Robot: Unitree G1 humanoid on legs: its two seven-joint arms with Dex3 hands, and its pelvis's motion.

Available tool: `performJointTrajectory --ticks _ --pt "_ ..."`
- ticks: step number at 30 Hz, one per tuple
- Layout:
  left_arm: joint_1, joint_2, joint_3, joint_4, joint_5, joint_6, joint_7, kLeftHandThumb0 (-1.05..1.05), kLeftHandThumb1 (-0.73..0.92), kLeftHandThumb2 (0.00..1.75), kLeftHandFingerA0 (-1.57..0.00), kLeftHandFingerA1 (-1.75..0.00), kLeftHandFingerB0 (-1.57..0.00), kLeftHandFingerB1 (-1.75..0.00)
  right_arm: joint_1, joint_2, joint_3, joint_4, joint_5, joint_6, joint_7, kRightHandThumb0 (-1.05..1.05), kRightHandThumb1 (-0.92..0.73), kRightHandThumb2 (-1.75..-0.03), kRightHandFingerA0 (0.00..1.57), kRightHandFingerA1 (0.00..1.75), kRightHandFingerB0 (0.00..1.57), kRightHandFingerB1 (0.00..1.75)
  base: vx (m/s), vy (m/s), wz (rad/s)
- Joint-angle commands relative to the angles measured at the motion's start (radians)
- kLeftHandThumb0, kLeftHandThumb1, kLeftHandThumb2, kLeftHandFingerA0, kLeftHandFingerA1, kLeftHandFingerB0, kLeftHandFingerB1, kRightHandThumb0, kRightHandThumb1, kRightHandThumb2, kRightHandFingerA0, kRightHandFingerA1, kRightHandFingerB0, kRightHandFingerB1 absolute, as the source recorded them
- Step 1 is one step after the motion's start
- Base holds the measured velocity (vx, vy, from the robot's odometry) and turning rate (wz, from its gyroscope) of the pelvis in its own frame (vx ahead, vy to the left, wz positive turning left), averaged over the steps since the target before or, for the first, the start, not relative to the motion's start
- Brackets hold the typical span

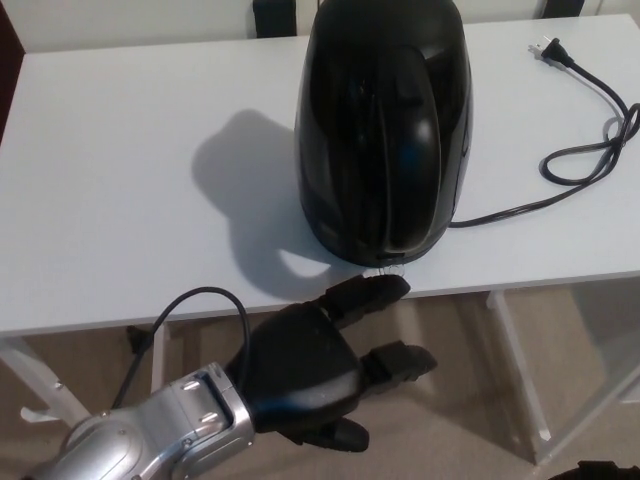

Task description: The robot walk towards a table in front and click the button on the base of the boilling pot using its left middle finger

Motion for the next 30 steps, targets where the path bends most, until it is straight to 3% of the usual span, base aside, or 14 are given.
performJointTrajectory --ticks 1,6,8,9,15,17,18,30 --pt "-0.020 0.013 0.003 -0.001 0.030 0.003 -0.028 -0.72 0.86 0.66 -0.21 -0.29 -0.17 -0.28 0.003 -0.013 -0.001 -0.016 -0.001 0.036 0.016 -0.44 -0.47 -0.55 0.80 0.47 0.68 0.45 0.00 0.000 0.00" --pt "-0.040 0.000 0.003 0.024 0.036 0.009 -0.035 -0.73 0.86 0.66 -0.22 -0.30 -0.19 -0.29 0.000 -0.014 0.004 -0.015 -0.011 0.032 0.009 -0.44 -0.47 -0.55 0.80 0.47 0.68 0.45 0.00 0.000 0.00" --pt "-0.058 -0.012 -0.006 0.073 0.059 0.003 0.024 -0.74 0.86 0.66 -0.26 -0.31 -0.21 -0.29 -0.007 -0.014 0.003 -0.004 -0.012 0.026 0.006 -0.44 -0.47 -0.55 0.82 0.47 0.69 0.45 0.00 0.000 0.00" --pt "-0.061 -0.015 -0.008 0.081 0.061 0.001 0.032 -0.77 0.70 0.96 -0.19 -0.42 -0.17 -0.41 -0.008 -0.014 0.003 -0.003 -0.012 0.026 0.005 -0.44 -0.47 -0.55 0.81 0.47 0.69 0.45 0.00 0.000 0.00" --pt "-0.068 -0.023 -0.015 0.104 0.059 0.004 0.027 -0.78 0.71 0.96 -0.18 -0.41 -0.14 -0.40 -0.006 -0.013 0.001 -0.008 -0.014 0.028 0.004 -0.44 -0.47 -0.55 0.81 0.47 0.69 0.45 0.00 0.000 0.00" --pt "-0.067 -0.023 -0.017 0.107 0.062 0.005 0.030 -0.78 0.71 0.96 -0.18 -0.41 -0.15 -0.40 -0.004 -0.012 0.002 -0.012 -0.015 0.031 0.005 -0.44 -0.47 -0.55 0.80 0.47 0.69 0.45 0.00 0.000 0.00" --pt "-0.068 -0.026 -0.018 0.112 0.061 0.005 0.032 -0.75 0.86 0.67 -0.25 -0.30 -0.20 -0.28 -0.005 -0.011 0.002 -0.008 -0.014 0.028 0.003 -0.44 -0.47 -0.55 0.81 0.47 0.68 0.45 0.00 0.000 0.00" --pt "-0.073 -0.039 -0.025 0.121 0.064 0.013 0.023 -0.76 0.86 0.66 -0.24 -0.30 -0.19 -0.29 -0.010 -0.011 0.002 -0.011 -0.013 0.041 0.009 -0.43 -0.47 -0.55 0.81 0.47 0.68 0.45 0.00 0.000 0.00"
